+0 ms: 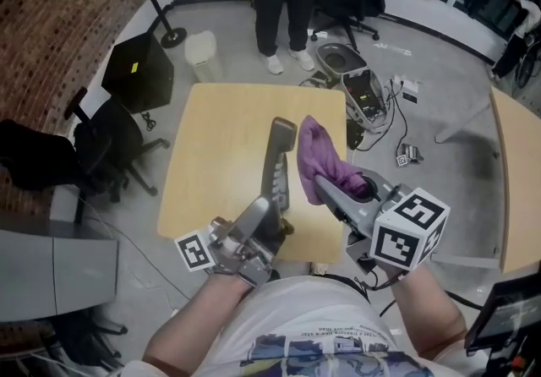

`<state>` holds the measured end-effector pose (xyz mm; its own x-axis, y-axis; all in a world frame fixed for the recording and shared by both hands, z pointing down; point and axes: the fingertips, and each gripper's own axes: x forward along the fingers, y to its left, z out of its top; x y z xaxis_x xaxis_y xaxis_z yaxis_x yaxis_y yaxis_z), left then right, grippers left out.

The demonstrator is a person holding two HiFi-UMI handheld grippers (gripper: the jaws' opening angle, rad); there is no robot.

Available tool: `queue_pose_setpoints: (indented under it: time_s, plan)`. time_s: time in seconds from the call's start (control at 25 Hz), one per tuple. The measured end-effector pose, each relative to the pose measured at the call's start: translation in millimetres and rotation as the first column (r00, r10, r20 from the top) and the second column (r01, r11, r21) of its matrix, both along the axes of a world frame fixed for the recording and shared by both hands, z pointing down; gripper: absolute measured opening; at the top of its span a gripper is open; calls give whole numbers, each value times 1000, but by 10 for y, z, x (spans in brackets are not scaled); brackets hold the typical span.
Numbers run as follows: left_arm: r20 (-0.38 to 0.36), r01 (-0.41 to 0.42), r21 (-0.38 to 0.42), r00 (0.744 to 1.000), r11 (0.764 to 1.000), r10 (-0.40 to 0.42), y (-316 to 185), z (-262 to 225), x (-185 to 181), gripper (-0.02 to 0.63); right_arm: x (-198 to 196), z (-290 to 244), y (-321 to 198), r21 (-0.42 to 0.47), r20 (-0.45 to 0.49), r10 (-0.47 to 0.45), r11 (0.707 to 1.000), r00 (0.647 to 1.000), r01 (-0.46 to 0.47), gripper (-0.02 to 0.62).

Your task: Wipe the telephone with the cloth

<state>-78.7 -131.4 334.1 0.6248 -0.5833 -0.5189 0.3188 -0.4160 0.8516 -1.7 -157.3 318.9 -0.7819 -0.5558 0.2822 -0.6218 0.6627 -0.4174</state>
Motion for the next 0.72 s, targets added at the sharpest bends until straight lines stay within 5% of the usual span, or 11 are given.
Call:
queue_pose_setpoints:
  time_s: [0.72]
  plan:
    - [-24, 58, 14, 998, 998, -58, 42, -66, -137, 247, -430, 181, 696, -76, 27, -248, 965, 968, 250, 84]
